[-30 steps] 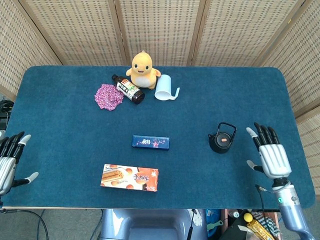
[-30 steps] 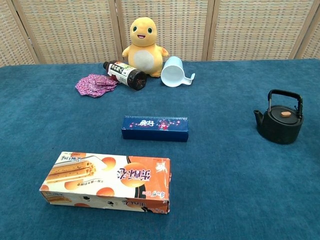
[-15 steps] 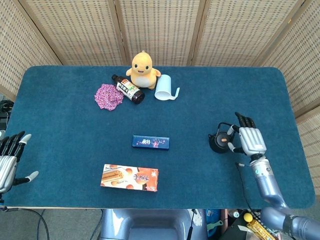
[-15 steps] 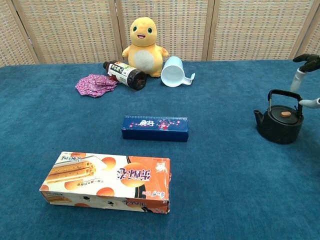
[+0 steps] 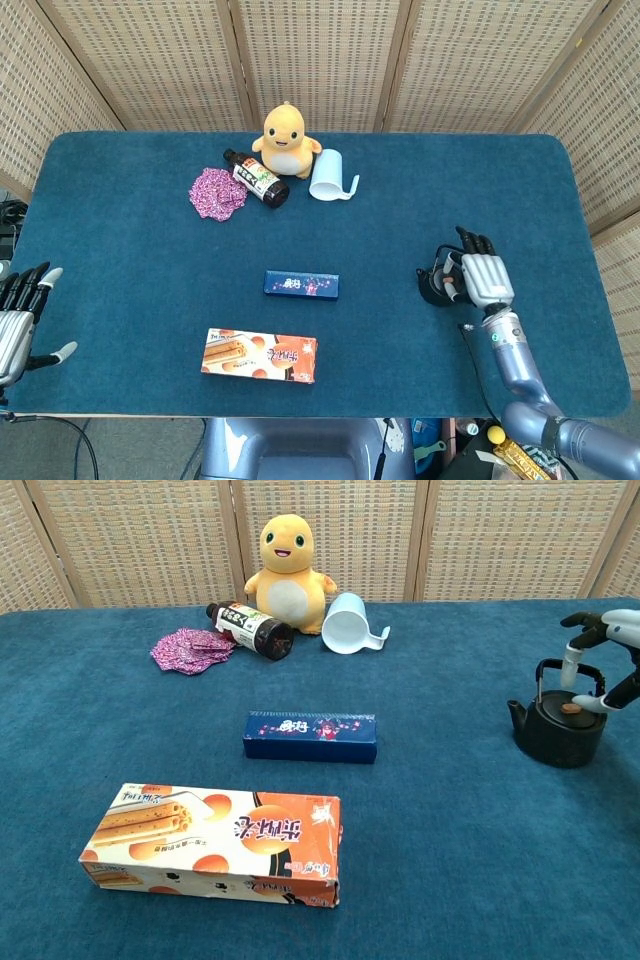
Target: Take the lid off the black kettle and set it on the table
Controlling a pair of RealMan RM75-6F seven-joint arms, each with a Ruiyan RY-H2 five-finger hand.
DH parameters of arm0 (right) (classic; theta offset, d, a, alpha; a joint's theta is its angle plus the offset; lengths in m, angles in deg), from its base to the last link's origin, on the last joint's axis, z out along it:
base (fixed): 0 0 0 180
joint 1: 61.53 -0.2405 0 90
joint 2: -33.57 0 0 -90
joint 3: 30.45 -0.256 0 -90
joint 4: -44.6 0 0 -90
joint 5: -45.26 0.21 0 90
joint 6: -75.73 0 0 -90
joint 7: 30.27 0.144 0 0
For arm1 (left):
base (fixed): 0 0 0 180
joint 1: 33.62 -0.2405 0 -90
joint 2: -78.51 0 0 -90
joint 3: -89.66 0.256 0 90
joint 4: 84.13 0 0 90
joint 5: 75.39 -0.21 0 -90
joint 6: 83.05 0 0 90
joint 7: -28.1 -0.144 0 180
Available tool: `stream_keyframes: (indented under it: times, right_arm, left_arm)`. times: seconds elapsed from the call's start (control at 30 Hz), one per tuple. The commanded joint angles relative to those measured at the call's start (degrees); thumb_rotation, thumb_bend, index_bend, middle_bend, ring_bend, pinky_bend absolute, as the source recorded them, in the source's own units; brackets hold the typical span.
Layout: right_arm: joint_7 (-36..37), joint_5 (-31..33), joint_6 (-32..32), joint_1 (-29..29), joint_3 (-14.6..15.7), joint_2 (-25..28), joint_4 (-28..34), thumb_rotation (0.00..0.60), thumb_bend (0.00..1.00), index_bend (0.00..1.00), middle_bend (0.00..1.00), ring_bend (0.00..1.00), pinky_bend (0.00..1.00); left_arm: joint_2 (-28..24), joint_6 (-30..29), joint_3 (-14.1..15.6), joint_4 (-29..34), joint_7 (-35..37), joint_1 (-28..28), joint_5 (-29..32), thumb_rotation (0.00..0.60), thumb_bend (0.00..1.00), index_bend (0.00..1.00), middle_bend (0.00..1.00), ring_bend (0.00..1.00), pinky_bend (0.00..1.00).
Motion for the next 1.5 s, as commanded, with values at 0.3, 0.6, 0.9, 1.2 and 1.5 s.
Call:
stream_keyframes:
  times: [0.3,0.6,0.9,1.2,1.5]
  right_arm:
    - [-1.2,1.6,1.3,-0.9,0.6,-1.8,-3.0,0.600,0.52,0.52,0.00,0.00,0.01]
    - [-1.5,3.4,2.5,-1.1,0.6,-2.1,-4.5,0.600,0.52,0.52,0.00,0.00,0.01]
    - [-2.1,4.1,3.0,-1.5,0.7,-2.3,-5.6,0.600,0.53,0.54,0.00,0.00,0.01]
    - [-2.0,3.6,2.3,-1.7,0.6,-2.3,-5.5,0.600,0.56,0.65,0.00,0.00,0.01]
    - [-1.3,1.3,-0.8,-1.0,-0.4,0.4,0.1,0.600,0.56,0.65,0.00,0.00,0.01]
  left_arm:
    - [0.2,0.3,0.0,-0.1,-0.3,0.1,0.3,0.600,0.16,0.00,0.00,0.00,0.00]
    - [0.5,0.6,0.1,-0.2,-0.8,0.3,0.4,0.600,0.16,0.00,0.00,0.00,0.00]
    - [0.7,0.8,0.1,-0.1,-1.4,0.3,0.6,0.600,0.16,0.00,0.00,0.00,0.00]
    - [0.8,1.0,0.1,-0.2,-1.5,0.5,0.9,0.600,0.16,0.00,0.00,0.00,0.00]
    - [0.6,0.8,0.1,-0.2,-1.0,0.4,0.7,0.600,0.16,0.00,0.00,0.00,0.00]
